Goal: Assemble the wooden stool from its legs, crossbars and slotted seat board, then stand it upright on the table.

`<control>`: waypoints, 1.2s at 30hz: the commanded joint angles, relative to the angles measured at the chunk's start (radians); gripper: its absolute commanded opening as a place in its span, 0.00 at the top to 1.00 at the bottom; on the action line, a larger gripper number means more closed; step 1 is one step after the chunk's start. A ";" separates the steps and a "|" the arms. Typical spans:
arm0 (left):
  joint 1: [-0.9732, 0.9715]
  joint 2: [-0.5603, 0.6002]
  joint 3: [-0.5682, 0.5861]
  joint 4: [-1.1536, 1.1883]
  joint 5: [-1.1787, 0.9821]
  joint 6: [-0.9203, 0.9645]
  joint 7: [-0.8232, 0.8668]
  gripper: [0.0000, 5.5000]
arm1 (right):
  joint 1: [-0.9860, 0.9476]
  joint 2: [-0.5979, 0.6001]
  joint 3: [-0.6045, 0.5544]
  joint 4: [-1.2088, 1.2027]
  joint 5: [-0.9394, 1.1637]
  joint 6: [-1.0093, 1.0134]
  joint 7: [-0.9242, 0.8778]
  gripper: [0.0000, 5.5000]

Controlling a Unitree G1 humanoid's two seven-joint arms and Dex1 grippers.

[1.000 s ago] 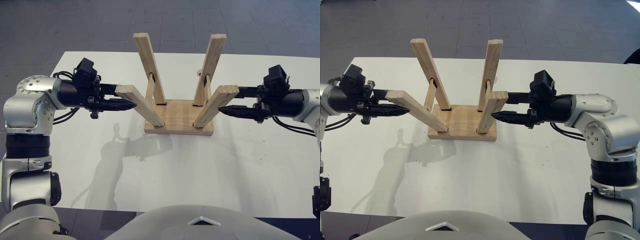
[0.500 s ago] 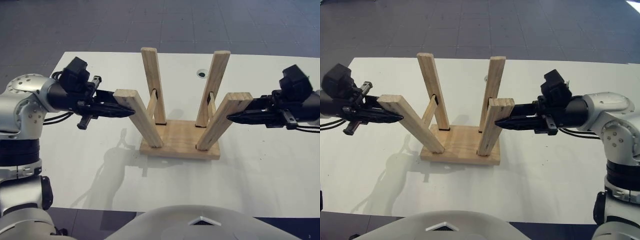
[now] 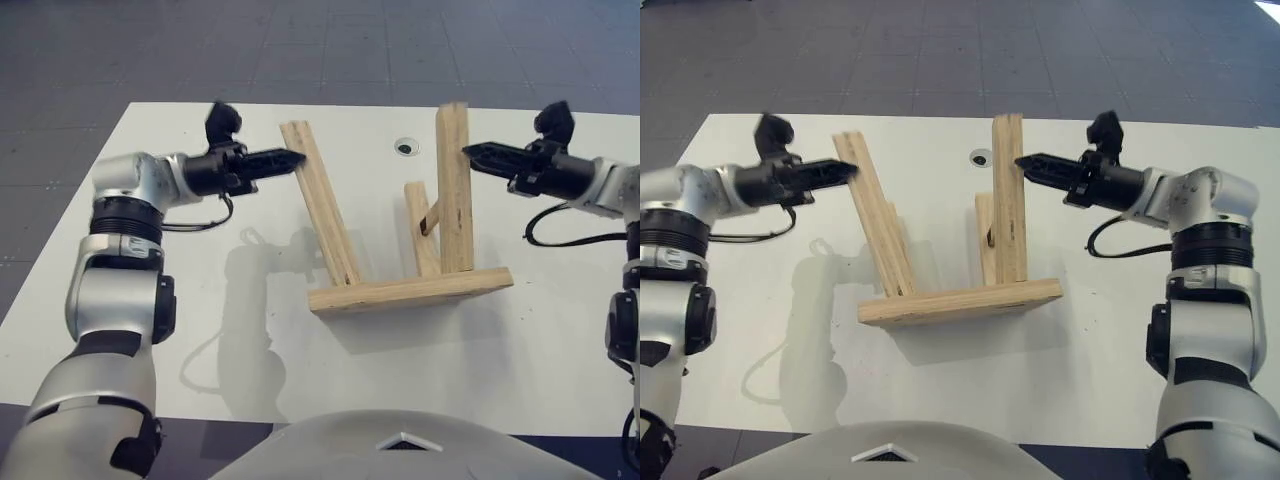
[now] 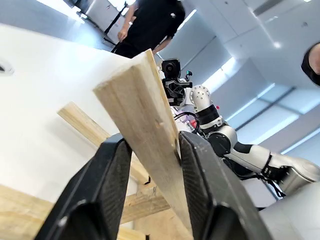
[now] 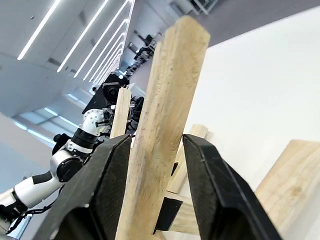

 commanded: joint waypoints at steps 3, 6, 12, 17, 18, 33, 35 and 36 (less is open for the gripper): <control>-0.093 -0.005 0.191 0.245 0.032 -0.077 0.269 0.67 | -0.116 0.041 -0.096 0.249 -0.087 -0.053 -0.041 0.63; -0.082 0.024 0.245 0.261 0.041 -0.055 0.277 0.67 | -0.079 0.027 -0.154 0.262 -0.099 -0.063 -0.045 0.63; -0.019 0.070 0.233 0.205 0.109 -0.015 0.187 0.63 | 0.092 -0.028 -0.182 0.061 -0.111 -0.012 -0.003 0.62; 0.063 0.113 0.180 0.117 0.210 -0.195 0.108 0.51 | 0.287 -0.063 -0.123 -0.311 -0.119 0.023 0.001 0.62; 0.104 0.127 0.160 0.060 0.240 -0.271 0.091 0.47 | 0.333 -0.078 -0.125 -0.387 -0.127 0.004 -0.013 0.62; 0.835 0.184 0.124 -0.951 0.222 -0.633 0.044 0.47 | 0.815 -0.193 -0.060 -0.979 -0.372 -0.563 -0.026 0.62; 0.835 0.171 0.099 -0.954 0.245 -0.652 0.077 0.47 | 0.805 -0.190 -0.038 -0.985 -0.373 -0.562 -0.030 0.57; 0.844 0.169 0.087 -0.963 0.251 -0.654 0.089 0.47 | 0.800 -0.188 -0.029 -0.986 -0.374 -0.565 -0.033 0.53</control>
